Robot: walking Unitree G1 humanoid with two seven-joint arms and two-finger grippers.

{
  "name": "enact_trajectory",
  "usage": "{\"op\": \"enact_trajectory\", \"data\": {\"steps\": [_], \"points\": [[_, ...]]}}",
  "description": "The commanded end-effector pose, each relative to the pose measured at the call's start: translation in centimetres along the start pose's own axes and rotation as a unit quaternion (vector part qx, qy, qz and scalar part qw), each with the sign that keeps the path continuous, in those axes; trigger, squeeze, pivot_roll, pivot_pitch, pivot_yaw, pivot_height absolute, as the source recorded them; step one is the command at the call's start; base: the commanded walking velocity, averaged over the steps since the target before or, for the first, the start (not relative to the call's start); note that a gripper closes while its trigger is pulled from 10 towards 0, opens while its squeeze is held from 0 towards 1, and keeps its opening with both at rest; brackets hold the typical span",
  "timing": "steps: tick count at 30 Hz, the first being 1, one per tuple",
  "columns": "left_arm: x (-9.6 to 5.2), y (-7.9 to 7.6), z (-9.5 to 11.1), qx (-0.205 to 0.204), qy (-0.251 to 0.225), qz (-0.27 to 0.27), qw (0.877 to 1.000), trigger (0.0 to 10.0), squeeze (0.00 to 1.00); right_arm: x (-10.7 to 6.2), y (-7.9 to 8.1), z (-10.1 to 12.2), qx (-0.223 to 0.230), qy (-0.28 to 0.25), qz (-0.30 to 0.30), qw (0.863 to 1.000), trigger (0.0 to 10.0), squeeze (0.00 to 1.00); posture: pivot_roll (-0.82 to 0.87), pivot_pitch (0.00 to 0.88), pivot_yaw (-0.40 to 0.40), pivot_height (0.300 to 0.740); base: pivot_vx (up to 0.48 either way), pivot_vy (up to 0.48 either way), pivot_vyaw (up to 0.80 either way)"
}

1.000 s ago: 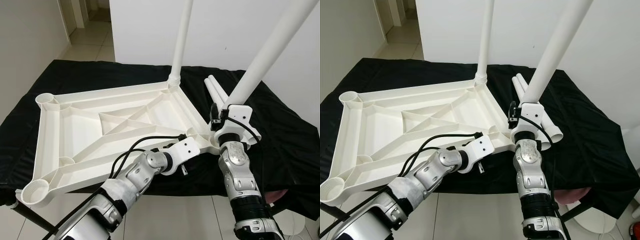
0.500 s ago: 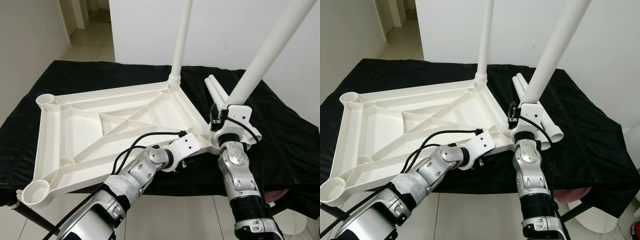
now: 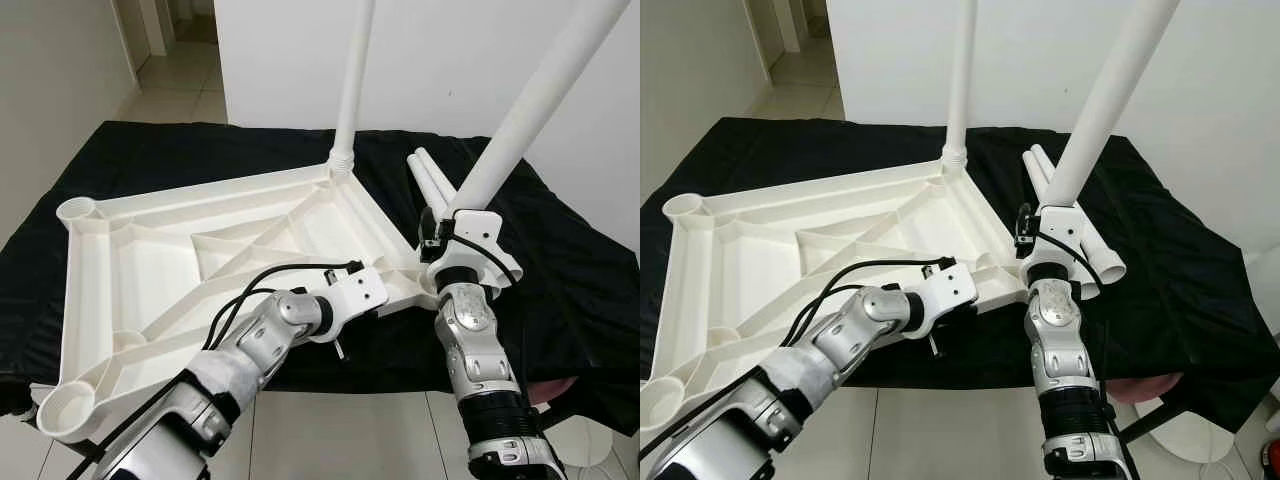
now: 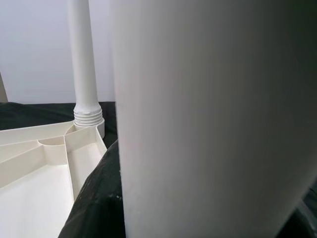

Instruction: Building children table

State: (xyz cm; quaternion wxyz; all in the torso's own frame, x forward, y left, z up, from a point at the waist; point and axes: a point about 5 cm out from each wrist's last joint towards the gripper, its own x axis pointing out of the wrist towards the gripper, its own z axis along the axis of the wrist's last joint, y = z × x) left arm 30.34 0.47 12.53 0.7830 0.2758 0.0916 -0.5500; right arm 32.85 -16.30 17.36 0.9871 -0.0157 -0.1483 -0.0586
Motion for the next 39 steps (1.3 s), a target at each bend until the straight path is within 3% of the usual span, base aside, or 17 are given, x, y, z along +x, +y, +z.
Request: {"op": "enact_trajectory", "data": {"steps": [1,9,13,18,20,26,27,28,29,32,33,34,39], "points": [[-0.3,-0.8,-1.7,0.005,0.031,-0.027,0.999,0.0,0.00,0.2,-0.3,0.2,-0.001,-0.002,-0.005,1.000,10.0,0.00,-0.03,0.000,-0.027,0.740,0.000,0.000,0.00],[-2.1,-1.1,-3.1,0.035,0.038,-0.066,0.996,0.0,0.00,0.3,-0.2,0.2,-0.001,-0.002,-0.003,1.000,10.0,0.00,-0.03,0.000,-0.035,0.740,0.000,0.000,0.00],[-4.0,-0.4,-4.0,0.058,0.053,-0.085,0.993,0.0,0.00,0.4,-0.1,0.2,-0.001,-0.002,0.001,1.000,10.0,0.00,-0.03,0.000,-0.041,0.740,0.000,0.000,0.00],[-4.7,0.2,-4.6,0.076,0.073,-0.076,0.992,0.0,0.00,0.4,0.1,0.2,0.000,0.000,0.005,1.000,10.0,0.00,-0.02,0.000,-0.046,0.740,0.000,0.000,0.00],[-5.5,1.5,-5.1,0.086,0.095,-0.052,0.990,0.0,0.00,0.4,0.3,0.0,0.000,0.005,0.014,1.000,10.0,0.00,-0.02,0.000,-0.046,0.740,0.000,0.000,0.00],[-5.9,2.0,-5.0,0.094,0.095,-0.048,0.990,0.0,0.00,0.3,0.5,-0.2,-0.002,0.014,0.023,1.000,10.0,0.00,-0.02,0.000,-0.048,0.740,0.000,0.000,0.00],[-6.0,2.3,-4.8,0.093,0.091,-0.040,0.991,1.5,0.00,0.2,0.7,-0.5,-0.003,0.021,0.028,0.999,10.0,0.00,-0.02,0.000,-0.047,0.740,0.000,0.000,0.00],[-6.2,2.5,-4.6,0.092,0.088,-0.036,0.991,1.5,0.00,0.1,0.7,-0.7,-0.003,0.027,0.031,0.999,10.0,0.00,-0.02,0.000,-0.047,0.740,0.000,0.000,0.00],[-6.2,2.8,-4.5,0.095,0.087,-0.029,0.991,10.0,0.00,0.0,0.8,-0.9,-0.009,0.033,0.034,0.999,10.0,0.00,-0.02,0.000,-0.046,0.740,0.000,0.000,0.00],[-6.1,3.2,-4.0,0.081,0.073,-0.020,0.994,10.0,0.00,-0.2,0.8,-1.2,-0.013,0.043,0.040,0.998,10.0,0.00,-0.03,0.000,-0.047,0.740,0.000,0.000,0.00],[-6.1,3.2,-3.6,0.075,0.064,-0.019,0.995,10.0,0.36,-0.3,0.8,-1.3,-0.011,0.046,0.041,0.998,10.0,0.00,-0.03,0.000,-0.050,0.740,0.000,0.000,0.00],[-6.1,3.3,-3.4,0.070,0.056,-0.017,0.996,10.0,1.00,-0.3,0.8,-1.4,-0.009,0.050,0.041,0.998,10.0,0.00,-0.03,0.000,-0.050,0.740,0.000,0.000,0.00],[-6.2,3.4,-2.4,0.061,0.028,-0.021,0.998,10.0,1.00,-0.4,0.9,-1.6,-0.008,0.058,0.050,0.997,10.0,0.00,-0.03,0.000,-0.056,0.740,0.000,0.000,0.00]]}}
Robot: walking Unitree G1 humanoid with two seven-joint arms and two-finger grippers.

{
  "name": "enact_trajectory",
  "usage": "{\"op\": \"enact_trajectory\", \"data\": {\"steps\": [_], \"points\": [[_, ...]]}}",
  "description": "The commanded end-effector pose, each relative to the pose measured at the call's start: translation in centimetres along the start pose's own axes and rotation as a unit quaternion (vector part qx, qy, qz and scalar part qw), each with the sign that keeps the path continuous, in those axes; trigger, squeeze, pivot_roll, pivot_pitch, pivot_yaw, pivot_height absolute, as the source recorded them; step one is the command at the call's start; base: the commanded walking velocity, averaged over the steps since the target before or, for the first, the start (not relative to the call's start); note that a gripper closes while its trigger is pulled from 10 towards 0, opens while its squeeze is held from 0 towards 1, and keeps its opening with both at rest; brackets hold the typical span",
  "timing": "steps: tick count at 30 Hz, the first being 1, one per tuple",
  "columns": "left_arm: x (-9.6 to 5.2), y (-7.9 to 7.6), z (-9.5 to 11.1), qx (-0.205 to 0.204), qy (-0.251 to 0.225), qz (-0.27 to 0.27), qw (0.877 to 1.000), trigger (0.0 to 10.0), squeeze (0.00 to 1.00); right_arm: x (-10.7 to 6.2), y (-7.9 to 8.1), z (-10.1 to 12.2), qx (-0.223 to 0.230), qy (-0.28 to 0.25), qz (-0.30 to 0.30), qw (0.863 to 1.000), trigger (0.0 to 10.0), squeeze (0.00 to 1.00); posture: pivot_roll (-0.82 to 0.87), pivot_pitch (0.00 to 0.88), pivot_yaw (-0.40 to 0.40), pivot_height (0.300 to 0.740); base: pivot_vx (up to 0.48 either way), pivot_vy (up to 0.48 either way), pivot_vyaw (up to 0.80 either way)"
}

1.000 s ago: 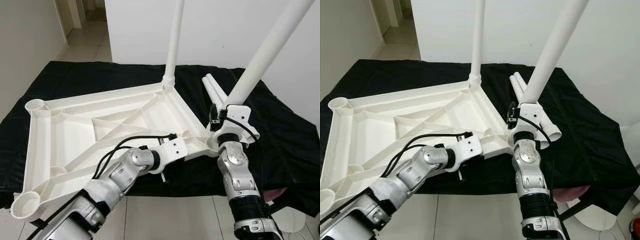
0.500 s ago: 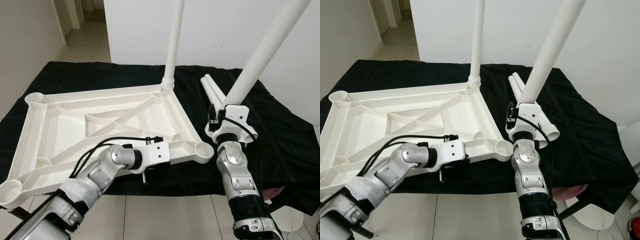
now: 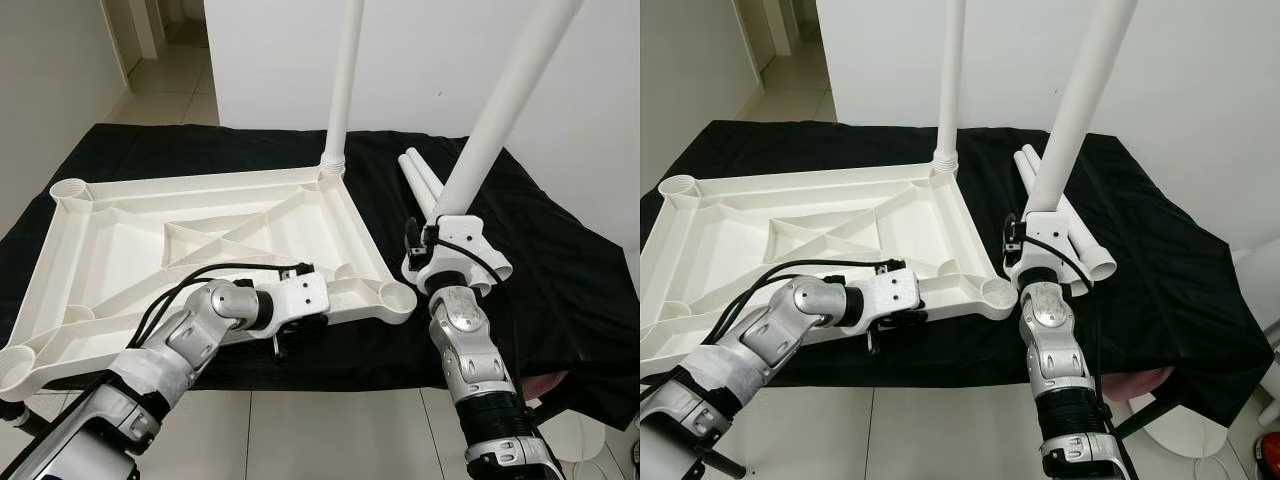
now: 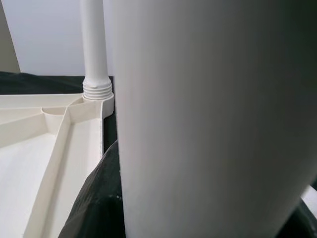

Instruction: Building children table

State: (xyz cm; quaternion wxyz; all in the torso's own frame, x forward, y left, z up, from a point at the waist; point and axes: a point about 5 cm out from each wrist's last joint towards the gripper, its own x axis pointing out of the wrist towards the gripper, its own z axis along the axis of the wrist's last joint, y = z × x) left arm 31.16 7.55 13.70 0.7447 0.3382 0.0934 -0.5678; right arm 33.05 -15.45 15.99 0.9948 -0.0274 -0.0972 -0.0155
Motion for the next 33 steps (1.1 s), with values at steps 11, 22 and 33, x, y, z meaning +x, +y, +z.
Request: {"op": "enact_trajectory", "data": {"steps": [11,22,33], "points": [[-1.4,0.9,4.8,-0.066,-0.146,0.030,0.987,10.0,0.00,-0.2,0.6,0.0,0.016,0.000,0.046,0.999,10.0,0.00,-0.02,0.000,-0.075,0.740,0.000,0.000,0.00],[-1.7,1.9,5.2,-0.168,-0.215,0.165,0.948,10.0,0.00,-0.9,0.9,-0.4,0.026,-0.001,0.073,0.997,10.0,0.00,-0.01,0.000,-0.084,0.740,0.000,0.000,0.00],[-2.4,0.9,4.6,-0.218,-0.231,0.234,0.919,10.0,0.00,-1.9,0.5,-1.2,0.044,0.009,0.090,0.995,10.0,0.00,0.00,0.000,-0.094,0.740,0.000,0.000,0.00]]}}
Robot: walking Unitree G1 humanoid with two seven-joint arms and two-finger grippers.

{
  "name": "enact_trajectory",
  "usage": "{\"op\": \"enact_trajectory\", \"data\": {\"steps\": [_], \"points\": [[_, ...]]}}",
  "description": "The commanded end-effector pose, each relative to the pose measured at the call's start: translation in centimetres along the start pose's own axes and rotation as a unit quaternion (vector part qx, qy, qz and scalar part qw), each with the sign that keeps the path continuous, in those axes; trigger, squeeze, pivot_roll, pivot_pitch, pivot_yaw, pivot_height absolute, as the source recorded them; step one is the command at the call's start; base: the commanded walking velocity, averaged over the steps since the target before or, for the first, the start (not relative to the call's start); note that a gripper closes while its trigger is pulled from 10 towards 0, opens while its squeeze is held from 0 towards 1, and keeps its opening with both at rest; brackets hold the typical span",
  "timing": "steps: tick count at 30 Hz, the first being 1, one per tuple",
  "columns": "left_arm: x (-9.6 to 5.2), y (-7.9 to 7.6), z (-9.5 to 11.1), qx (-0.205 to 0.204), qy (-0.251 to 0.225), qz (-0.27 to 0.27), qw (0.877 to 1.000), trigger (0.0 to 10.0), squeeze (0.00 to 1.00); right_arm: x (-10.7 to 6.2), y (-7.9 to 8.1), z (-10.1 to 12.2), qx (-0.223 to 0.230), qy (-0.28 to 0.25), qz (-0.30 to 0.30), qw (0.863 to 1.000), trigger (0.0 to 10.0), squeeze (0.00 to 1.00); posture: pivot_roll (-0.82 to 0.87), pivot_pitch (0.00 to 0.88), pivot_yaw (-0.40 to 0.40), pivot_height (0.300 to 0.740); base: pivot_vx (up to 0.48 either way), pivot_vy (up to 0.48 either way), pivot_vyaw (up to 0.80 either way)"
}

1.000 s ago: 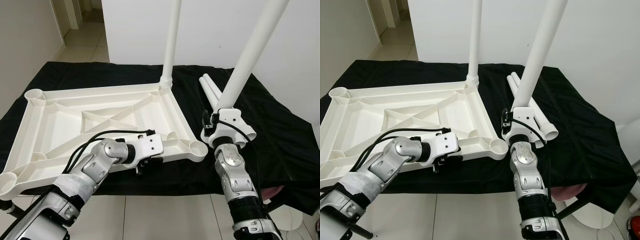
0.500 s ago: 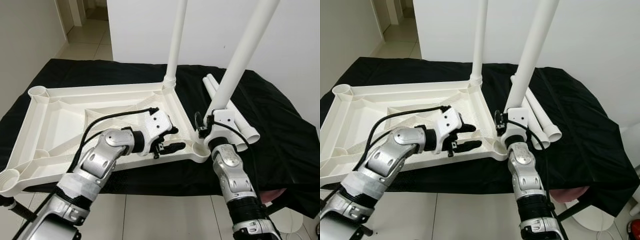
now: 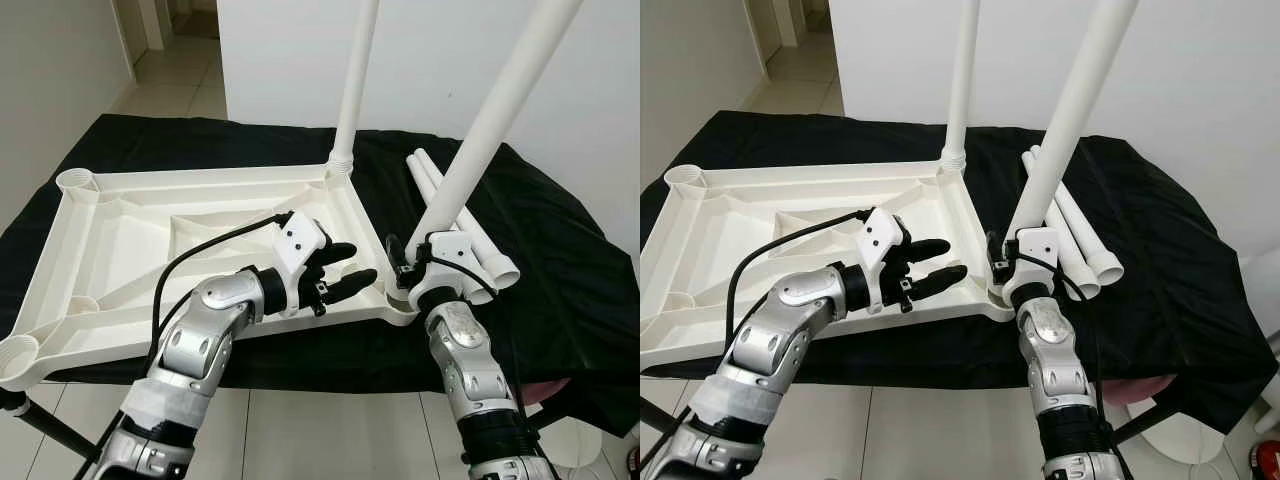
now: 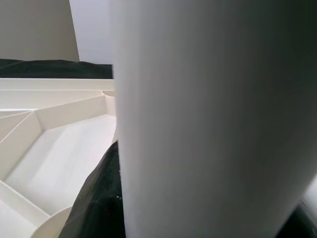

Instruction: Building children table

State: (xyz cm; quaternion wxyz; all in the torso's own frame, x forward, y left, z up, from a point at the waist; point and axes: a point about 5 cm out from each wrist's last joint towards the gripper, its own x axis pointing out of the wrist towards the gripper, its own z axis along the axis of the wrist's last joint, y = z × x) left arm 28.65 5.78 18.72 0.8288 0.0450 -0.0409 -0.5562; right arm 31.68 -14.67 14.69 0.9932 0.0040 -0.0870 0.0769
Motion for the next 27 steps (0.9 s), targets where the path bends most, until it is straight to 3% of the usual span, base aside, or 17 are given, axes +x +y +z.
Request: {"op": "enact_trajectory", "data": {"steps": [1,12,27], "points": [[-0.5,1.6,-0.2,-0.009,0.004,0.176,0.984,10.0,0.00,-0.4,-0.2,-0.3,0.008,0.001,0.002,1.000,10.0,0.00,0.00,0.000,-0.097,0.740,0.000,0.000,0.00],[-0.8,0.4,-0.2,-0.043,-0.015,0.160,0.986,10.0,0.00,-1.8,-1.2,-1.8,0.060,0.030,0.004,0.998,10.0,0.00,0.01,0.000,-0.118,0.740,0.000,0.000,0.00],[-0.8,-0.5,-0.2,-0.059,-0.012,0.142,0.988,10.0,0.00,-1.7,-1.5,-3.2,0.043,0.052,0.057,0.996,10.0,0.00,0.01,0.000,-0.113,0.740,0.000,0.000,0.00]]}}
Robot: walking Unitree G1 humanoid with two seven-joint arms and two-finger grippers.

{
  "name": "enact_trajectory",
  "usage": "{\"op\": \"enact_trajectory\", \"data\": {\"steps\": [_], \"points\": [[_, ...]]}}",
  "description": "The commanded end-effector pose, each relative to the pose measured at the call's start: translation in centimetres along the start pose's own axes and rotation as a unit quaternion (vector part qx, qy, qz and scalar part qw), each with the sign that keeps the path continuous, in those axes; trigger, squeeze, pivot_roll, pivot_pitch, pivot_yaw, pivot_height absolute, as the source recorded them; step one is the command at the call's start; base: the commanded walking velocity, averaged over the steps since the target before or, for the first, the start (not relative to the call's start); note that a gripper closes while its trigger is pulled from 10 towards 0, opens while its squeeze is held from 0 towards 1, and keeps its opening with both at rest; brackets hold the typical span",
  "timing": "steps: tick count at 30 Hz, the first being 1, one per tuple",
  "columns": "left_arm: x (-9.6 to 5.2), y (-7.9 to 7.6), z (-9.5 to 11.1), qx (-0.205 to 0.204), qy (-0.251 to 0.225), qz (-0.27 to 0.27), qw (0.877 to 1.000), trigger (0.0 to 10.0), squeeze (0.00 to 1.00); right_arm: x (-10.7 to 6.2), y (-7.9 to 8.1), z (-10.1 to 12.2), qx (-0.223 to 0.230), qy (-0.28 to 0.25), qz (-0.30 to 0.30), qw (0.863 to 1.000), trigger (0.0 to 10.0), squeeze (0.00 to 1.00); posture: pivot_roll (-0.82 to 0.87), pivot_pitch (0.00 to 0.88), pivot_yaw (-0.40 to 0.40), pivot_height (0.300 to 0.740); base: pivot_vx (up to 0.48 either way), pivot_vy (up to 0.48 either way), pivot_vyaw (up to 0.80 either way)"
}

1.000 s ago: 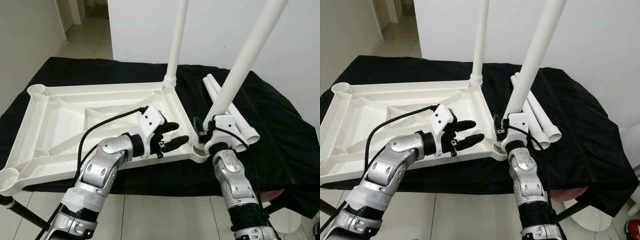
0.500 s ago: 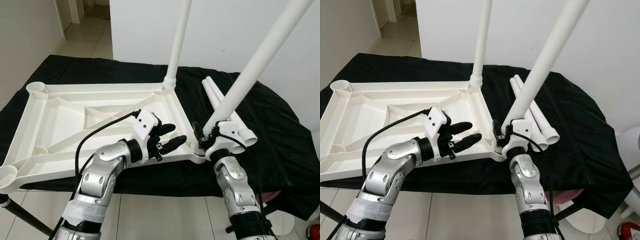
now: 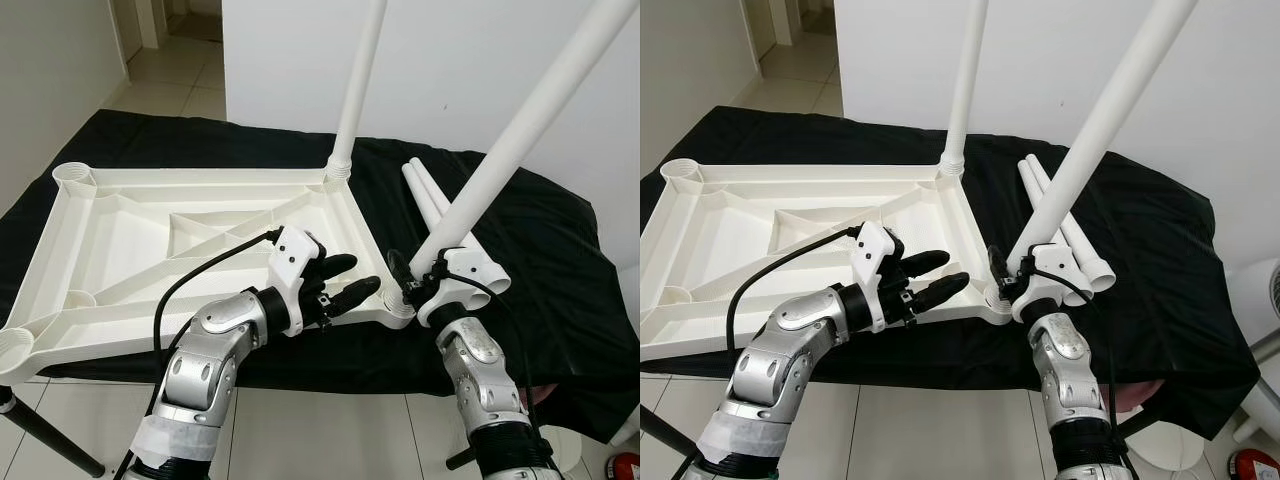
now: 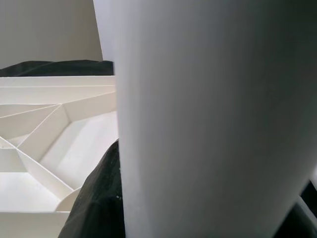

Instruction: Building children table

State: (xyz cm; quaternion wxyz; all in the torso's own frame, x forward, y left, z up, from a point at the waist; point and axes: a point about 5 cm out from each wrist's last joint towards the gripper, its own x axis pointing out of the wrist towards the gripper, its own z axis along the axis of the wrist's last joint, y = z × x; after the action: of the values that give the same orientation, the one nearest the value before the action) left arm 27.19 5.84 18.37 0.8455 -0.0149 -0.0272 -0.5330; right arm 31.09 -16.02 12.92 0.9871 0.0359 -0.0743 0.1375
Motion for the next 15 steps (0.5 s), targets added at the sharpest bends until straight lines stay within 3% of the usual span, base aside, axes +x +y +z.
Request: {"op": "enact_trajectory", "data": {"steps": [1,10,15], "points": [[-0.1,0.9,0.1,0.001,0.002,0.113,0.994,10.0,0.00,-0.5,0.1,-1.7,-0.013,0.042,0.020,0.999,10.0,0.00,0.01,0.000,-0.107,0.740,0.000,0.000,0.00],[-0.2,1.0,0.3,-0.004,0.003,0.116,0.993,10.0,0.00,-1.4,1.6,-2.6,-0.085,0.041,0.103,0.990,10.0,0.00,0.01,0.000,-0.102,0.740,0.000,0.000,0.00],[-0.2,1.0,0.4,-0.006,0.002,0.117,0.993,10.0,0.00,-1.7,1.6,-2.9,-0.093,0.045,0.113,0.988,10.0,0.00,0.01,0.000,-0.101,0.740,0.000,0.000,0.00]]}}
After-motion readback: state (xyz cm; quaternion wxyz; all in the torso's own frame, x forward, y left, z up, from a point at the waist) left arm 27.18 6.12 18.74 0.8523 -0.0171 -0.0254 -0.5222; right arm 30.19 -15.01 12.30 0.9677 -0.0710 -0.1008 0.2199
